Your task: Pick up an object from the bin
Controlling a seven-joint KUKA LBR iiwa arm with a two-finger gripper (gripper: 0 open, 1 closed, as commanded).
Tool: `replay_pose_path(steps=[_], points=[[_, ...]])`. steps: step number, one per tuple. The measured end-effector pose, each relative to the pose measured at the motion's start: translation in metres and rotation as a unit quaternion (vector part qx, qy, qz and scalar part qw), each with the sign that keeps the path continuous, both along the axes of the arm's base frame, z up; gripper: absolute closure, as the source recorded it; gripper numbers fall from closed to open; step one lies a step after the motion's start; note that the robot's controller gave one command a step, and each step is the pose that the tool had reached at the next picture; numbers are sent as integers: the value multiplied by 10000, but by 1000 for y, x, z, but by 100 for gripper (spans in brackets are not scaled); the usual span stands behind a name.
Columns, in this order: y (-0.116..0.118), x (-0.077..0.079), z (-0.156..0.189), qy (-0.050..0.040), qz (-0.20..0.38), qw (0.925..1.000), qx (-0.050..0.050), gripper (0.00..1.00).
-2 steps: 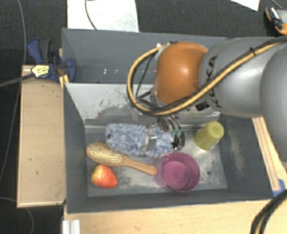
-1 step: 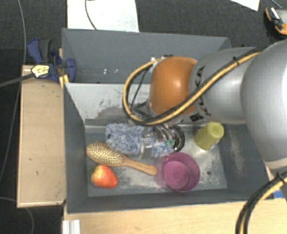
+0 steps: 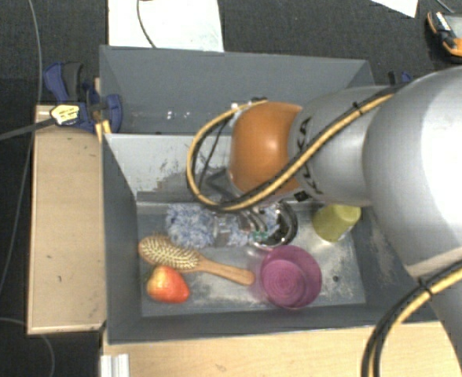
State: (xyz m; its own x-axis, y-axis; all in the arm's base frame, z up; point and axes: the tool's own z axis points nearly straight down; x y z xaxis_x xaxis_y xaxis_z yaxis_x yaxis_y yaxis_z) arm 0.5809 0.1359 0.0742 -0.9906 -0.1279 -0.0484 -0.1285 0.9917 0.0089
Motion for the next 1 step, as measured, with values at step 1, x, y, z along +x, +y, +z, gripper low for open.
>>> replay_pose_path(steps=[1], points=[[0,0,0,0,0,10000,0,100]])
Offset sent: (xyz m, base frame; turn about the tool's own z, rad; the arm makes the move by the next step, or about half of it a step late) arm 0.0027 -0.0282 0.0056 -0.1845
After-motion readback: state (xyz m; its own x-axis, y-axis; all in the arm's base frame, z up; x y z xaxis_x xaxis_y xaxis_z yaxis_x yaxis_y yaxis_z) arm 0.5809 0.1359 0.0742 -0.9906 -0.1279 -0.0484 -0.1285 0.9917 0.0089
